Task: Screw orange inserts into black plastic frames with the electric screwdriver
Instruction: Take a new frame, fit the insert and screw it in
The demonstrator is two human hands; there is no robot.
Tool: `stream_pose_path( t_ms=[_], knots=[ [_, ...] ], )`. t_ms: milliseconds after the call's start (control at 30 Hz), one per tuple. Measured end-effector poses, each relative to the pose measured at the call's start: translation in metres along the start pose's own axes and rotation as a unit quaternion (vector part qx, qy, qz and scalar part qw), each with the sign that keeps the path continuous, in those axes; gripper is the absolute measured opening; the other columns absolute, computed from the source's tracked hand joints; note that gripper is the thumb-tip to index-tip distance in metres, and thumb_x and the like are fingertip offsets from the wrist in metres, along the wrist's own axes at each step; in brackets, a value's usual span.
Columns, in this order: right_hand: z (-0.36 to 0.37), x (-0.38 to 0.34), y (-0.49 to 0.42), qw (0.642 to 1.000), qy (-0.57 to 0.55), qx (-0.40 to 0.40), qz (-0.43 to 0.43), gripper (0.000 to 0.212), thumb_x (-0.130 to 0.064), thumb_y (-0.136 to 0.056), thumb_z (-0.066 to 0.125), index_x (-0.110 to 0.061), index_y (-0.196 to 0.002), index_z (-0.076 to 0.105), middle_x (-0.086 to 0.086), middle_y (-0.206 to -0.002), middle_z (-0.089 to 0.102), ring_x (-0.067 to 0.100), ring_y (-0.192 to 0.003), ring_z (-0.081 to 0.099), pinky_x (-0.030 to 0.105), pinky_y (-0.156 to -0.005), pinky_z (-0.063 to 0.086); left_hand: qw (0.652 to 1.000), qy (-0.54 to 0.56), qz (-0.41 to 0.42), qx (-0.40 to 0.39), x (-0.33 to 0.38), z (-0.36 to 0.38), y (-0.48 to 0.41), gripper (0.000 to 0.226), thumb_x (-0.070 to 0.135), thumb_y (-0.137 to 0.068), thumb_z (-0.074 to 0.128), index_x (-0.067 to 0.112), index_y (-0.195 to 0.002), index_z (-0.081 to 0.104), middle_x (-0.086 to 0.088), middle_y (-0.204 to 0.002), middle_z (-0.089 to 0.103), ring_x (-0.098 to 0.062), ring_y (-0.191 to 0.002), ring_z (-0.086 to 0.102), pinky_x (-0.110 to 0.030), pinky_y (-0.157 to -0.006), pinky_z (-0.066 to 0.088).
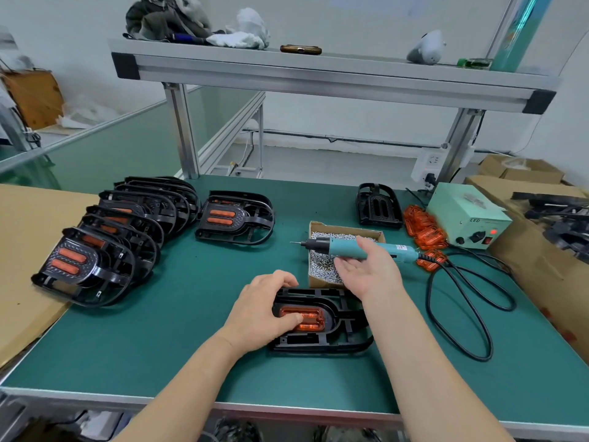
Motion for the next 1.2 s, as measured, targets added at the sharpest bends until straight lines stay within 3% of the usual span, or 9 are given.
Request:
stream_pose_path(
  t_ms=[100,200,367,467,567,733,833,933,1200],
  knots=[
    [0.003,0.003,-0.013,1.0,-0.009,0.019,0.019,0.041,-0.018,-0.099,0.064,-0.003,-0.132,0.045,0.021,-0.139,0.055,0.033,-0.132,0.053,0.044,-0.112,0.043,1.0,-0.002,0.006,0.009,0.002,-0.001,0.0,0.043,0.056,-0.071,0.061,0.048,-0.108,0.043,0.028,-0.108,0.052,-0.003,-0.109,0.045,-0.031,-0.094,0.041],
    [0.003,0.003,-0.019,0.999,-0.003,0.045,0.021,0.04,-0.029,-0.099,0.065,-0.01,-0.129,0.048,0.015,-0.128,0.061,0.029,-0.107,0.059,0.038,-0.089,0.049,1.0,0.001,0.002,0.017,0.001,-0.002,0.001,0.038,0.058,-0.073,0.055,0.047,-0.108,0.045,0.026,-0.11,0.054,-0.002,-0.111,0.046,-0.032,-0.096,0.042],
    [-0.001,-0.007,-0.019,0.998,-0.029,0.041,-0.032,0.047,-0.032,-0.094,0.072,-0.013,-0.132,0.051,0.011,-0.113,0.064,0.022,-0.09,0.062,0.031,-0.06,0.049,1.0,0.009,-0.006,0.022,0.0,-0.003,0.002,0.034,0.06,-0.077,0.052,0.046,-0.107,0.047,0.027,-0.111,0.055,0.0,-0.115,0.045,-0.031,-0.096,0.041],
    [-0.003,-0.019,-0.014,0.997,-0.033,0.026,-0.07,0.042,-0.03,-0.087,0.08,-0.015,-0.118,0.057,0.008,-0.103,0.067,0.019,-0.078,0.067,0.024,-0.049,0.05,1.0,-0.004,-0.003,0.025,0.001,-0.003,0.001,0.029,0.054,-0.08,0.053,0.041,-0.106,0.05,0.026,-0.108,0.055,0.0,-0.113,0.045,-0.03,-0.095,0.041],
    [-0.005,-0.029,-0.009,0.994,-0.051,0.006,-0.101,0.033,-0.026,-0.083,0.084,-0.013,-0.102,0.06,0.006,-0.083,0.064,0.015,-0.059,0.066,0.025,-0.052,0.055,0.999,0.013,-0.01,0.032,-0.001,-0.003,0.001,0.026,0.05,-0.084,0.056,0.037,-0.107,0.055,0.025,-0.109,0.057,0.002,-0.115,0.045,-0.026,-0.096,0.039],
    [-0.017,-0.042,-0.005,0.99,-0.05,-0.003,-0.135,0.024,-0.024,-0.088,0.079,-0.013,-0.1,0.061,0.002,-0.081,0.065,0.008,-0.053,0.062,0.022,-0.052,0.054,0.988,0.131,-0.061,0.046,-0.007,-0.013,-0.009,0.011,0.026,-0.094,0.065,0.035,-0.1,0.063,0.017,-0.108,0.065,0.01,-0.104,0.055,-0.023,-0.095,0.044],
    [-0.024,-0.051,-0.003,0.985,-0.049,-0.006,-0.164,0.017,-0.016,-0.09,0.073,-0.011,-0.098,0.059,0.001,-0.083,0.064,0.006,-0.052,0.057,0.018,-0.048,0.049,0.994,0.081,-0.037,0.066,0.005,-0.024,-0.028,0.016,0.024,-0.093,0.064,0.04,-0.095,0.064,0.024,-0.108,0.062,0.017,-0.103,0.048,-0.016,-0.089,0.035],
    [-0.028,-0.053,-0.002,0.986,-0.025,-0.009,-0.164,0.018,-0.016,-0.09,0.071,-0.01,-0.102,0.059,-0.001,-0.079,0.059,0.008,-0.058,0.05,0.018,-0.054,0.044,0.998,-0.001,0.02,0.059,0.03,-0.03,-0.054,0.014,0.023,-0.091,0.066,0.032,-0.1,0.073,0.02,-0.106,0.064,-0.004,-0.109,0.048,-0.023,-0.097,0.032],
    [-0.028,-0.059,0.007,0.98,-0.059,-0.046,-0.183,0.034,-0.028,-0.089,0.075,-0.01,-0.111,0.056,0.0,-0.076,0.061,0.009,-0.059,0.051,0.019,-0.056,0.045,0.977,-0.19,0.053,-0.078,0.066,0.005,-0.109,0.027,0.035,-0.092,0.065,0.037,-0.118,0.071,0.01,-0.103,0.07,-0.017,-0.107,0.043,-0.034,-0.093,0.037]
  ],
)
Point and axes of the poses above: each hand's wrist, its own y-axis away from the middle knuckle, its own z-axis out of the palm, x = y × z, the point moved 8 cm from there along -y, towards the middle knuckle
